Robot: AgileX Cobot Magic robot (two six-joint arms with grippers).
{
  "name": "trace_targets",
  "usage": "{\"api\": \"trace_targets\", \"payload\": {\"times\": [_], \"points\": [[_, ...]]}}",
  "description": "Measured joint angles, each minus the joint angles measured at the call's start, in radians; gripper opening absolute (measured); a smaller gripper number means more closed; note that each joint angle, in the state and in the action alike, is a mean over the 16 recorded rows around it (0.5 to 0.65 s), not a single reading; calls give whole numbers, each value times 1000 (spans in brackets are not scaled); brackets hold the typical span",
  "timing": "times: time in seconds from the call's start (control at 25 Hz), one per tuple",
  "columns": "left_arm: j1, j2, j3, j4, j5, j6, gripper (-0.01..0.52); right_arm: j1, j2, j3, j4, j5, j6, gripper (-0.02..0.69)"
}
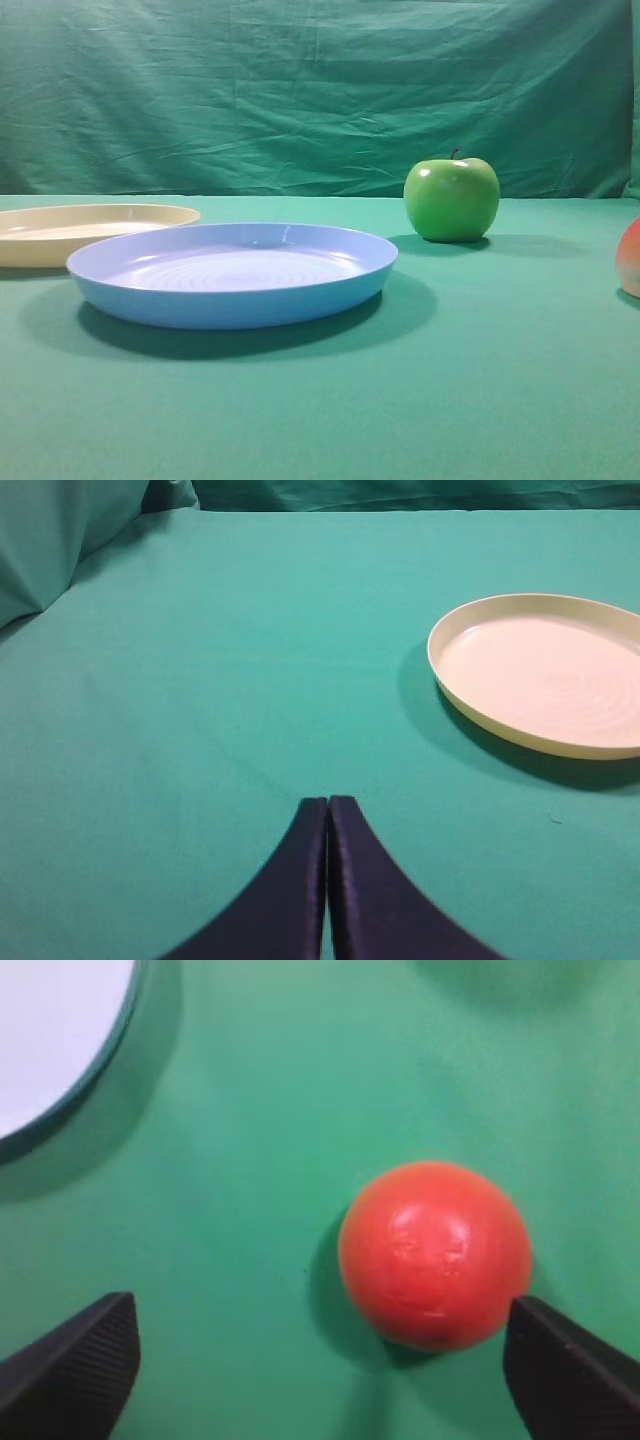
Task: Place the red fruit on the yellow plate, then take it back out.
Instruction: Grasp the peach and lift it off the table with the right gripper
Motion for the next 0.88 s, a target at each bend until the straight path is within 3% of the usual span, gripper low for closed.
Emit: {"api": "trace_targets", "payload": {"times": [0.24, 0.4, 0.64, 0.88], "points": [[0, 0, 0, 0, 0, 0, 0, 0, 140, -6, -18, -87, -7, 669], [0, 0, 0, 0, 0, 0, 0, 0, 215, -15, -37, -144, -7, 635], [0, 0, 0, 0, 0, 0, 0, 0, 286, -36, -70, -188, -8, 483], [0, 0, 0, 0, 0, 0, 0, 2, 314, -126, -91, -133, -6, 316]]}}
